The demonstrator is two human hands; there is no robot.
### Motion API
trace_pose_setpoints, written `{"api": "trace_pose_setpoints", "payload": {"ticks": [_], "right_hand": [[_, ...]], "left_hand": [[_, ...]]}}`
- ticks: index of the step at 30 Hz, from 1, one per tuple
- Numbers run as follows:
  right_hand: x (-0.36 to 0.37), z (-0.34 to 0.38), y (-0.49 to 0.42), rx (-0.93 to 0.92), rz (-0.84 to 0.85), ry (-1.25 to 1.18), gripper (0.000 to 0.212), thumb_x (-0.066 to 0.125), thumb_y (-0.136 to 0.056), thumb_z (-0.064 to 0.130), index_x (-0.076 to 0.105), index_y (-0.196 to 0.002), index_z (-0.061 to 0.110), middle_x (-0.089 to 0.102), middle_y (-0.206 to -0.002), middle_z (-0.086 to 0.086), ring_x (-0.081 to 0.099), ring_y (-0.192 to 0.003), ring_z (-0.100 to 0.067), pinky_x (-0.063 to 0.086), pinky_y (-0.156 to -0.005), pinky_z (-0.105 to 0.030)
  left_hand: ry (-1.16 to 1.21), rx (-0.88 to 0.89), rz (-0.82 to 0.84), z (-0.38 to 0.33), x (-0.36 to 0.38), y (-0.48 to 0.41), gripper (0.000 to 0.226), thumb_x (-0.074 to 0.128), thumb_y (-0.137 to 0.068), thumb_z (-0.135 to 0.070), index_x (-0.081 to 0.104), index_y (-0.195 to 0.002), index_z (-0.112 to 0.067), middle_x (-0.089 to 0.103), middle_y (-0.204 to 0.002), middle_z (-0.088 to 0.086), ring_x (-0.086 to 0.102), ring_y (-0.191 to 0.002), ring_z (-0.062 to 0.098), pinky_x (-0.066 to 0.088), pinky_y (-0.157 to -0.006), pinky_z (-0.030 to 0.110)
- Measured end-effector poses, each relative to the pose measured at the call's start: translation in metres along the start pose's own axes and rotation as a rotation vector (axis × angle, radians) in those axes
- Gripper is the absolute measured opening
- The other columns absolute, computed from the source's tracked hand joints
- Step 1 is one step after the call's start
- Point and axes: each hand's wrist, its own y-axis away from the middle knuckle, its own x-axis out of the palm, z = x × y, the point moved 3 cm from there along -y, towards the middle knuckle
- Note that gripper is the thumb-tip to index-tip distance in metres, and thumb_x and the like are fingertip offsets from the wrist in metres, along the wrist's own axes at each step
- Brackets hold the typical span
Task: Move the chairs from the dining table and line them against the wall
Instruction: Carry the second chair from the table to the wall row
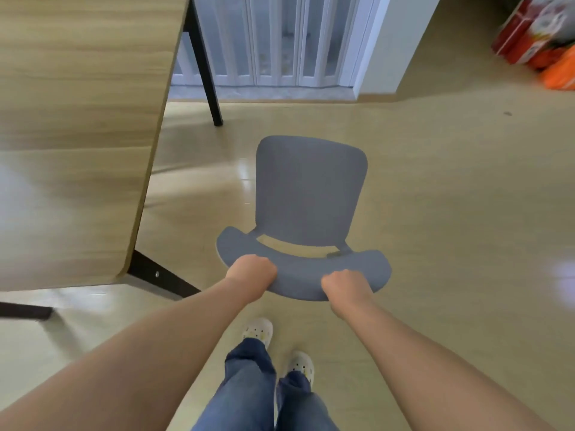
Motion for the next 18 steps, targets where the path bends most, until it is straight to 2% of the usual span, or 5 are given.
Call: {"api": "trace_pose_setpoints", "payload": {"ticks": [5, 7, 10, 15, 18], "right_hand": [[0.013, 0.041, 0.035, 0.054, -0.009, 0.013, 0.035, 0.048, -0.089, -0.005, 0.058, -0.121, 0.005, 0.065, -0.124, -0.011, 0.06, -0.116, -0.029, 0.049, -0.084, -0.034], [0.019, 0.063, 0.048, 0.082, -0.01, 0.018, 0.034, 0.049, -0.088, -0.005, 0.06, -0.119, 0.006, 0.066, -0.121, -0.011, 0.062, -0.114, -0.028, 0.048, -0.077, -0.034], [0.031, 0.097, 0.065, 0.138, 0.026, -0.026, 0.031, 0.051, -0.087, -0.004, 0.063, -0.114, 0.007, 0.068, -0.117, -0.01, 0.065, -0.109, -0.027, 0.038, -0.067, -0.028], [0.039, 0.155, 0.101, 0.242, 0.028, -0.096, 0.035, 0.052, -0.085, -0.006, 0.061, -0.116, 0.007, 0.067, -0.119, -0.011, 0.064, -0.112, -0.028, 0.044, -0.071, -0.033], [0.044, 0.181, 0.122, 0.276, 0.025, -0.127, 0.037, 0.051, -0.086, -0.006, 0.06, -0.119, 0.007, 0.066, -0.122, -0.011, 0.062, -0.116, -0.026, 0.048, -0.078, -0.033]], "left_hand": [[-0.072, 0.062, -0.021, -0.003, 0.018, 0.045, 0.03, 0.046, -0.089, 0.007, 0.066, -0.108, -0.003, 0.067, -0.116, 0.013, 0.064, -0.107, 0.032, 0.044, -0.071, 0.032], [-0.105, 0.091, -0.018, 0.001, 0.031, 0.064, 0.029, 0.046, -0.089, 0.007, 0.066, -0.109, -0.003, 0.066, -0.117, 0.013, 0.065, -0.107, 0.032, 0.043, -0.069, 0.031], [-0.151, 0.133, -0.043, 0.01, 0.051, 0.085, 0.029, 0.046, -0.09, 0.005, 0.066, -0.109, -0.004, 0.066, -0.117, 0.013, 0.065, -0.107, 0.032, 0.049, -0.076, 0.034], [-0.205, 0.228, -0.044, 0.021, 0.083, 0.13, 0.028, 0.048, -0.091, 0.002, 0.066, -0.111, -0.005, 0.066, -0.119, 0.013, 0.064, -0.109, 0.03, 0.048, -0.077, 0.033], [-0.25, 0.271, -0.049, 0.023, 0.094, 0.155, 0.027, 0.047, -0.091, 0.001, 0.065, -0.11, -0.004, 0.065, -0.119, 0.013, 0.063, -0.11, 0.03, 0.051, -0.087, 0.035]]}}
